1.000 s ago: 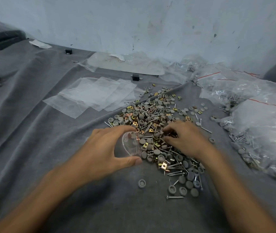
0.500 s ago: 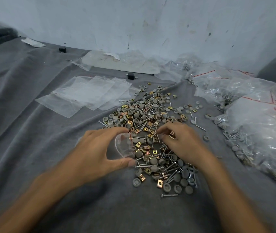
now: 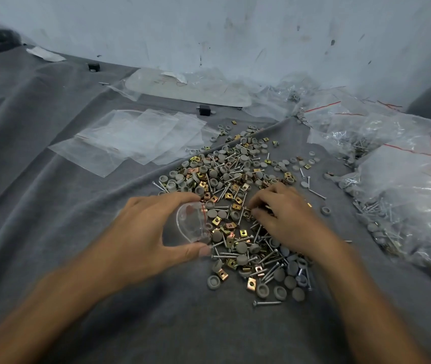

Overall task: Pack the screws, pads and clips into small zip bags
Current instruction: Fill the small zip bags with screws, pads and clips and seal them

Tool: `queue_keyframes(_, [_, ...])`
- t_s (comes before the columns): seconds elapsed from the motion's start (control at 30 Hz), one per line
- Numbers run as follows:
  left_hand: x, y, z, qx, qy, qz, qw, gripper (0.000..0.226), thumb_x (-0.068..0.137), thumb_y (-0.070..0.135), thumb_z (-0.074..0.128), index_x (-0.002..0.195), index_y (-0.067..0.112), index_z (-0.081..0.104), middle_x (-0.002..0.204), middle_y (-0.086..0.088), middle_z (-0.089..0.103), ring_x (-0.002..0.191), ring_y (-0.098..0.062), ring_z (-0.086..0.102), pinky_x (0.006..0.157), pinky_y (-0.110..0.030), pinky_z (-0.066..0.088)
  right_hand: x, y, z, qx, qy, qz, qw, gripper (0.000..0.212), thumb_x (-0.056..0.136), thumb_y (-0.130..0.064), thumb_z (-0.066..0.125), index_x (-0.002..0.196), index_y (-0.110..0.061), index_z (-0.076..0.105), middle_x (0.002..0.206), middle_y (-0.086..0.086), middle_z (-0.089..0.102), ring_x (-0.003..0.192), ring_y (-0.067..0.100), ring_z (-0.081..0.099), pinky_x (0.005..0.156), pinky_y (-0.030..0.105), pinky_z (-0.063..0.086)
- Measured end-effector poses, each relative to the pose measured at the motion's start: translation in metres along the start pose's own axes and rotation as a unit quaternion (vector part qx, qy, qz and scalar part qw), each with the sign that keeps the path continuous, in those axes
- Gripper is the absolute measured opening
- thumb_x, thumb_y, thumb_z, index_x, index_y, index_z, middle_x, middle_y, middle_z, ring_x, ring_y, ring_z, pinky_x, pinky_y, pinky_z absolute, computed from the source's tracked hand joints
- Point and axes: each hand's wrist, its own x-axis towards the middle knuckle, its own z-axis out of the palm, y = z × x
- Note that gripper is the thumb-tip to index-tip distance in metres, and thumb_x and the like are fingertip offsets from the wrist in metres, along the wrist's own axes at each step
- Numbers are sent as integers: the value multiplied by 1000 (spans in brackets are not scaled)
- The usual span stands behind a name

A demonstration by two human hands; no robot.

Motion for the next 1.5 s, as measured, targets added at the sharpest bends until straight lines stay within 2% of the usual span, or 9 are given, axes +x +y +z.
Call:
queue_keyframes(0.3, [-1,3,-2,4,1,-3,1000,84,64,91,50,137,50,43,133,33,45,123,7,37,114,-40,35,-3,-4,2,-16,85,24,996,11,100,-31,55,106,-31,65,114,-7,50,113,15,37,91,34,35])
queue_keyframes(0.47, [-1,3,-3,8,-3,-9,1000,85,61,93,46,137,53,41,132,33,46,122,6,38,113,-36,34,-2,-13,5,-53,29,15,998,22,102,-40,52,117,-31,65,117,-7,53,117,19,39,98,39,40])
queue_keyframes(0.6, [-1,0,-2,8,1,-10,1000,85,62,94,46,137,55,38,133,33,44,122,9,33,111,-34,33,-5,-10,3,-23,19,0,1000,7,100,-36,56,106,-34,60,107,-14,55,109,15,44,90,36,42])
queue_keyframes(0.8, [0,-3,1,14,-7,-14,1000,85,62,95,46,138,56,37,138,29,49,130,-2,41,114,-41,35,-9,-10,-5,83,103,-31,991,8,96,-31,65,90,-35,60,91,-15,59,92,8,53,77,28,43])
queue_keyframes(0.87, [0,-4,1,10,-2,-11,1000,85,63,95,47,138,54,39,139,26,51,131,-5,44,113,-45,37,-12,-20,-6,219,124,-45,967,6,94,-28,70,91,-31,66,82,-13,64,77,2,58,67,17,45])
queue_keyframes(0.97, [1,-4,2,7,0,-2,1000,85,66,92,52,139,49,43,138,24,54,130,-5,48,111,-46,40,-18,-41,-4,401,68,-81,910,4,92,-22,74,93,-25,71,80,-9,70,70,1,63,61,16,50])
queue_keyframes(1.2, [4,-2,2,10,7,13,1000,81,68,87,56,136,44,48,131,25,58,123,-4,53,107,-45,42,-15,-57,7,437,-20,-122,891,13,98,-20,66,108,-27,70,94,-5,78,86,9,73,74,21,57])
queue_keyframes(1.37, [2,-2,3,15,4,8,1000,84,65,90,51,137,47,46,135,27,53,126,0,45,112,-38,36,1,-16,-5,215,131,-41,967,11,98,-24,65,101,-35,68,94,-17,69,87,-3,63,74,14,50])
queue_keyframes(1.5, [1,-2,4,14,1,6,1000,84,65,90,50,137,48,44,134,28,51,124,2,43,111,-37,35,8,2,0,101,72,-1,992,9,97,-33,65,103,-33,72,104,-9,59,101,10,54,86,33,45])
